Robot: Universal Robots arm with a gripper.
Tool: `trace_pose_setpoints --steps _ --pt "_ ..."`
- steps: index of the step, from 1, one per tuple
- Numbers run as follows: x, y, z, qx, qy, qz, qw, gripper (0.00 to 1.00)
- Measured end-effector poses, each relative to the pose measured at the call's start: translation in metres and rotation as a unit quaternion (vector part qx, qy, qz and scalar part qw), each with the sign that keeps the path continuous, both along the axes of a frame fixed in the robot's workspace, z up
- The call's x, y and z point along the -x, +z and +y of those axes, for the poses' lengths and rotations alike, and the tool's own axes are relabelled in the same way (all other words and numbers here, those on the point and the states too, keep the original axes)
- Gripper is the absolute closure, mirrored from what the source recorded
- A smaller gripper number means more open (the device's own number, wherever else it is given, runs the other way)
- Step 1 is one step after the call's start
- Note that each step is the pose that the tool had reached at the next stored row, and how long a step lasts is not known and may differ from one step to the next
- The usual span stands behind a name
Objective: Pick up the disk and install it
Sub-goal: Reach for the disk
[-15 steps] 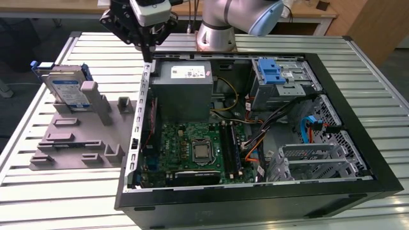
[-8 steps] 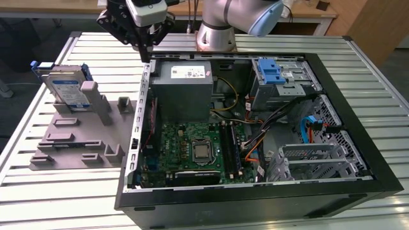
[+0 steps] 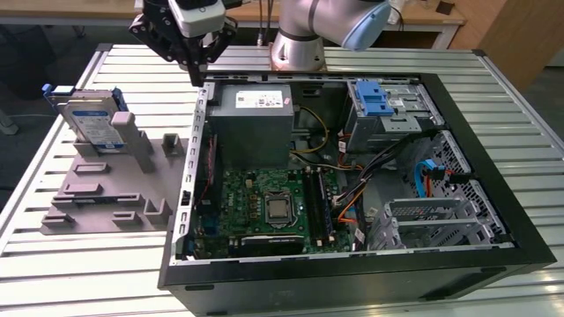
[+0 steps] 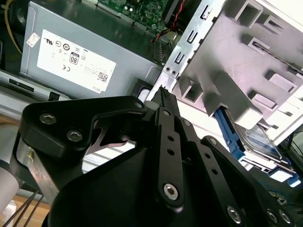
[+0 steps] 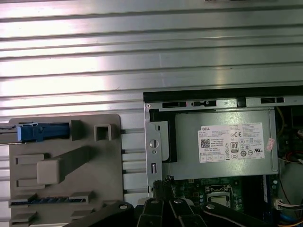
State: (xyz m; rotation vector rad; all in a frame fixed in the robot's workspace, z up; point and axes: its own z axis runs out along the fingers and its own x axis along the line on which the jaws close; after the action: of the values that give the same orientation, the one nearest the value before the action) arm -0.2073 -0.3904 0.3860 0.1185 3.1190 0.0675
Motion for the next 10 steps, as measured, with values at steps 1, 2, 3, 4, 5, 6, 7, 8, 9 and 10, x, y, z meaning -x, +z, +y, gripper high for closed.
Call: trace_pose_setpoints --steps 1,2,3,4,5,6,7,8,9,10 --pt "0.0006 0.0000 0.0000 0.0000 0.000 0.0001 1.0000 0.89" --pt "0.0011 -0.0002 0.0000 0.0000 0.000 0.0001 1.0000 0.89" --pt "0.0017 -0.0002 0.0000 0.0000 0.000 0.0003 1.0000 0.89" --pt "0.0022 -0.0003 0.0001 0.0000 0.000 0.0003 1.0000 0.89" --pt "0.0028 -0.0004 0.0001 0.0000 0.000 0.0004 1.0000 0.89" --pt "0.0034 -0.0004 0.0001 0.0000 0.000 0.0005 1.0000 0.89" --pt "0.0039 -0.0005 0.0001 0.0000 0.000 0.0006 1.0000 0.89" --pt "0.0045 -0.0006 0.0001 0.0000 0.000 0.0006 1.0000 0.89" --pt "0.0051 -0.0007 0.0001 0.0000 0.000 0.0006 1.0000 0.89" --pt "0.0056 -0.0008 0.0001 0.0000 0.000 0.0007 1.0000 0.89"
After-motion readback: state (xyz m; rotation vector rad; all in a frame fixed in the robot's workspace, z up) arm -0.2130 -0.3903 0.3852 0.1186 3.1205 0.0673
